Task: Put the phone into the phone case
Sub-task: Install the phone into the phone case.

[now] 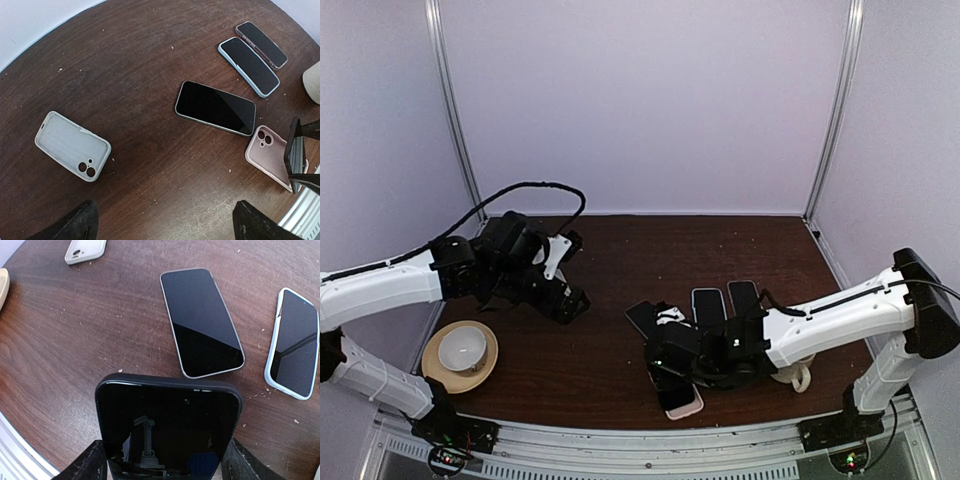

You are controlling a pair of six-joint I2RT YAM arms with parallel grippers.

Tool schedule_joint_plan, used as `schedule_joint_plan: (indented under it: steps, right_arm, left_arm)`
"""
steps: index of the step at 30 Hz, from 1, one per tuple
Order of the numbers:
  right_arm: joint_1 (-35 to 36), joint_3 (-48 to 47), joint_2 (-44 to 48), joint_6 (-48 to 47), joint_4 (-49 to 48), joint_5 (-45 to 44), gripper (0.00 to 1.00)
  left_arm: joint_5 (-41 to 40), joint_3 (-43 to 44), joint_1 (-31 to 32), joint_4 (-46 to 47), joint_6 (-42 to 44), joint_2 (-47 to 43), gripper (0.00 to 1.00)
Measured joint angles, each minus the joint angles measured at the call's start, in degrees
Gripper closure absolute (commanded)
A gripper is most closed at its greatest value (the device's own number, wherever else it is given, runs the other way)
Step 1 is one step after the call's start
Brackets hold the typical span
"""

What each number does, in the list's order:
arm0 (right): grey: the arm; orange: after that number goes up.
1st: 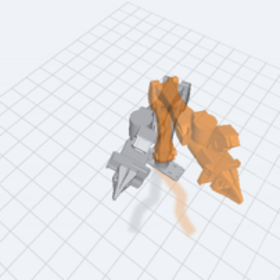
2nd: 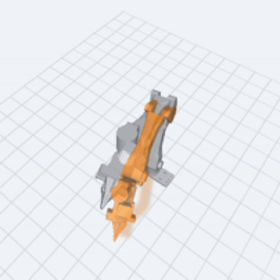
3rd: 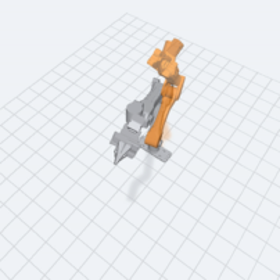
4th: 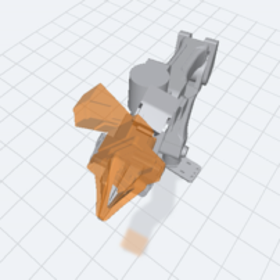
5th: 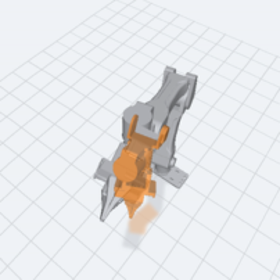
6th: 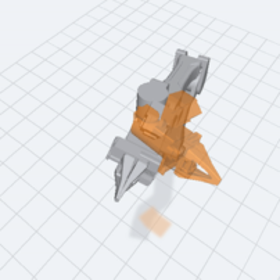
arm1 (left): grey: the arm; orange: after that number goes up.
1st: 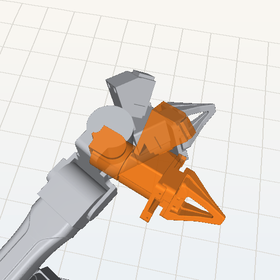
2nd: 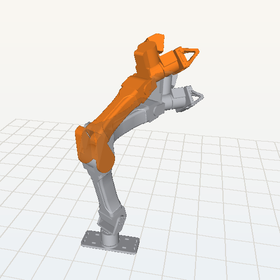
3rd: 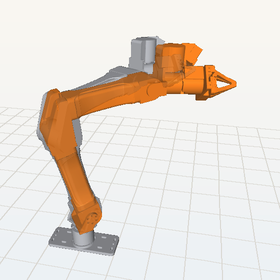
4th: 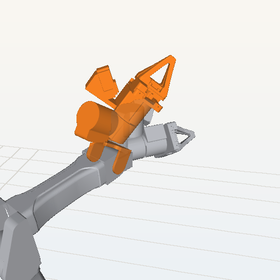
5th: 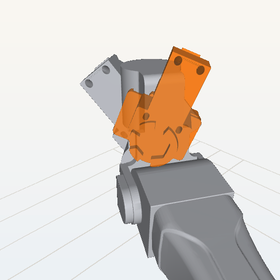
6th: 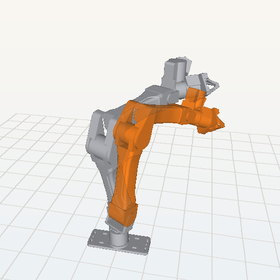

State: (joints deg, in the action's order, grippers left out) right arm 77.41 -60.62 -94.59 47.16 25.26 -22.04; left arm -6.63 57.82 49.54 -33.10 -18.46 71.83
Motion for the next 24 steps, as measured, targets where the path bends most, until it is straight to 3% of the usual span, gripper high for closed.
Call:
schedule_joint_plan:
  steps: [24]
  right_arm:
    - [1.4,-0.3,-1.3,-0.1,1.5,-0.9,0.71]
  left_arm:
    - [0.2,-0.2,-0.4,-1.1,0.6,1.5,0.03]
